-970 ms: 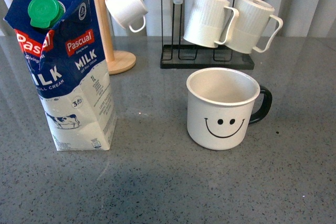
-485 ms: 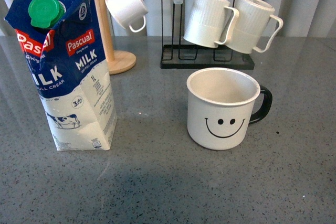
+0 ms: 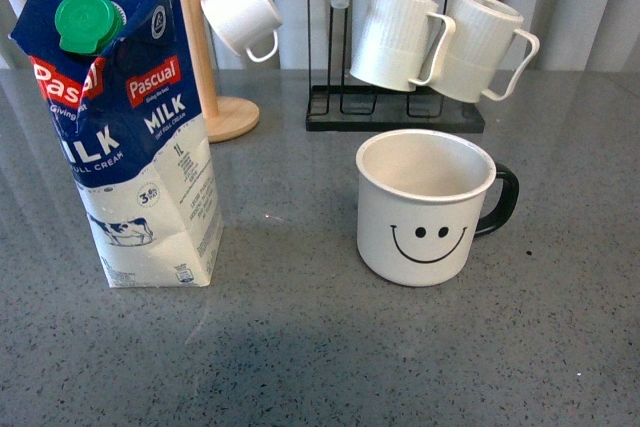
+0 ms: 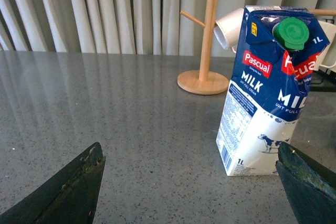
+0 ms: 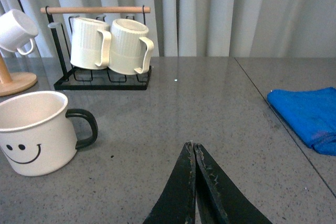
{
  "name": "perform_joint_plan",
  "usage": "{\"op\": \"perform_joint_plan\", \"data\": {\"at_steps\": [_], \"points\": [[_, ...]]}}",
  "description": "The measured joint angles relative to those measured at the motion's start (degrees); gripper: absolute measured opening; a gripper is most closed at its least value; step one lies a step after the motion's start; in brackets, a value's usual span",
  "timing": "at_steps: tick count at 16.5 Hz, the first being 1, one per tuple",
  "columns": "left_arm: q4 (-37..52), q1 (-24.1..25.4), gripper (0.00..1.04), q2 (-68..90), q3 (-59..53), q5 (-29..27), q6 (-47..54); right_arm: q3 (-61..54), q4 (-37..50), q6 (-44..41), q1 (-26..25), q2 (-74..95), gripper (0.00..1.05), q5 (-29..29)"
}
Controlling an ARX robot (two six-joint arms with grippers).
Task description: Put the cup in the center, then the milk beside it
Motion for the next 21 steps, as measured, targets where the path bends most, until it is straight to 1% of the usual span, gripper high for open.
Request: {"op": "perform_joint_plan", "data": {"at_steps": [2,4,5,6,11,12,14,15,16,17,21], "points": [[0.00,0.00,0.98,0.00,0.00,-0.02,0.00,0.04,-2.08,0.02,0.00,-1.42,0.02,0.02],[0.00,0.00,0.98,0.00,0.00,-0.09,0.00,0.04,-9.97,0.02,0.00,-9.42,0.02,0.02],[0.02,0.00,0.98,0.00,0.00,0.02,0.02,0.31,-9.07,0.02,0.00,-9.53,0.02,0.13],[0.02,0.00,0.98,0.00,0.00,-0.04,0.00,0.04,-10.36,0.02,0.00,-9.51,0.02,0.09],[0.00,0.00,0.98,0.00,0.00,0.00,0.00,0.04,-9.99,0.02,0.00,-9.60,0.02,0.04],[0.00,0.00,0.98,0.00,0.00,0.00,0.00,0.04,-9.97,0.00,0.00,-9.60,0.04,0.04],[0.00,0.00,0.98,0.00,0.00,0.00,0.00,0.04,-9.99,0.00,0.00,-9.60,0.28,0.04],[0.00,0.00,0.98,0.00,0.02,0.00,0.00,0.04,-9.99,0.00,0.00,-9.60,0.52,0.04],[0.00,0.00,0.98,0.00,0.00,0.00,0.00,0.04,-9.99,0.00,0.00,-9.60,0.89,0.04],[0.00,0.00,0.98,0.00,0.00,0.00,0.00,0.04,-9.99,0.02,0.00,-9.60,0.98,0.04],[0.00,0.00,0.98,0.00,0.00,0.00,0.00,0.04,-9.99,0.02,0.00,-9.60,0.98,0.04]]}}
